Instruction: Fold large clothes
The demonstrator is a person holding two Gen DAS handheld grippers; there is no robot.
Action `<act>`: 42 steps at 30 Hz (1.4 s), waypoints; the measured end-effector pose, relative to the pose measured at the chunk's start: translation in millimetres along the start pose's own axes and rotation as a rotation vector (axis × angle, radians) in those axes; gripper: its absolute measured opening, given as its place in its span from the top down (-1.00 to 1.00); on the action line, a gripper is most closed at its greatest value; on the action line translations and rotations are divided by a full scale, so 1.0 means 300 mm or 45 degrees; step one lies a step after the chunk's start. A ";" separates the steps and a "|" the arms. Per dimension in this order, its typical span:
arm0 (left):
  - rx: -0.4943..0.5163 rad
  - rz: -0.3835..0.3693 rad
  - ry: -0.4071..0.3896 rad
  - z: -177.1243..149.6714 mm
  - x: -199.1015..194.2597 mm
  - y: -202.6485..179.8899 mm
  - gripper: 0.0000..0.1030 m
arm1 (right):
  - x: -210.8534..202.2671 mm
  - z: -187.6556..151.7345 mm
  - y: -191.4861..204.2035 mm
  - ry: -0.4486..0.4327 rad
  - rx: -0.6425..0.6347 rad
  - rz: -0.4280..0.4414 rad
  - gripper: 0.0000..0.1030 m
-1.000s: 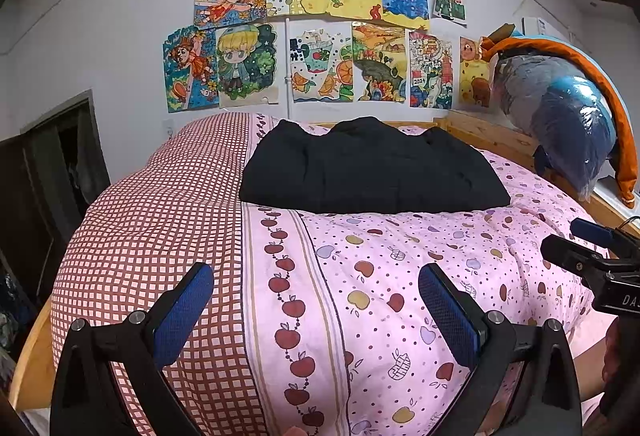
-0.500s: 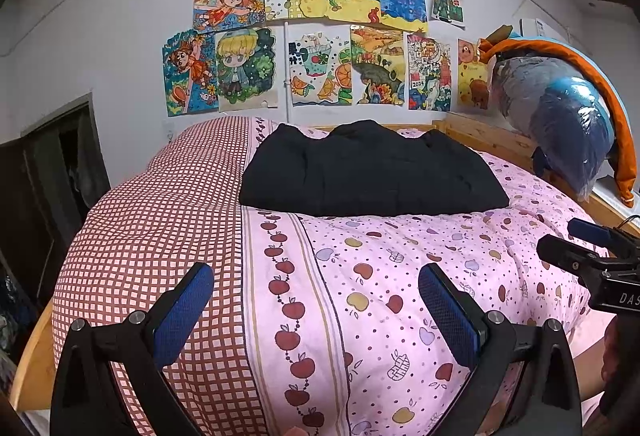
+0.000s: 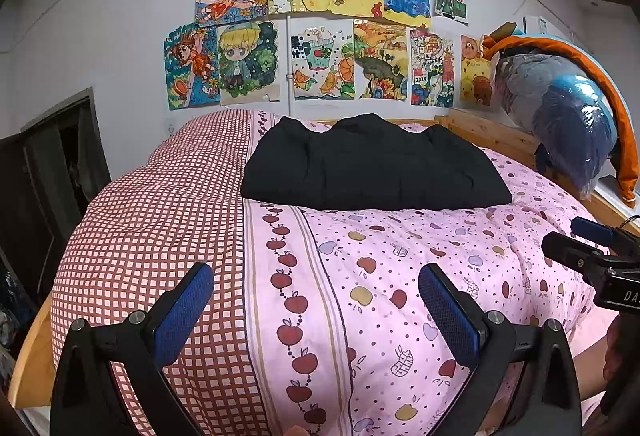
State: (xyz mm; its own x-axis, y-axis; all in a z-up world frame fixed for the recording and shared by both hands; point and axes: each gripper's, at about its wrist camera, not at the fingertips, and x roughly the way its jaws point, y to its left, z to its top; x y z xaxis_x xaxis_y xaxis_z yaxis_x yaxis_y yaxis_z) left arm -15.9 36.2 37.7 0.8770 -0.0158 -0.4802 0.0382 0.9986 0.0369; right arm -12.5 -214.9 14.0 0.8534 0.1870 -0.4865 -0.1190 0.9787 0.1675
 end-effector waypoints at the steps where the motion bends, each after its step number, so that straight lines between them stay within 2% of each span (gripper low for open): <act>1: 0.001 -0.002 0.002 0.000 0.001 0.001 -1.00 | 0.000 0.000 -0.001 0.001 0.000 0.001 -0.85; 42: -0.023 0.015 0.039 -0.008 0.010 0.010 -1.00 | 0.006 -0.009 -0.003 0.010 0.010 0.004 -0.85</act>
State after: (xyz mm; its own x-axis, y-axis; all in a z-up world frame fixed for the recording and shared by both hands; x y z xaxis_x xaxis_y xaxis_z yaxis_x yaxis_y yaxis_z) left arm -14.4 39.4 34.3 0.8624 -0.0028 -0.5062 0.0189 0.9995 0.0267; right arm -12.2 -215.4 10.6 0.8492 0.1904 -0.4925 -0.1173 0.9774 0.1757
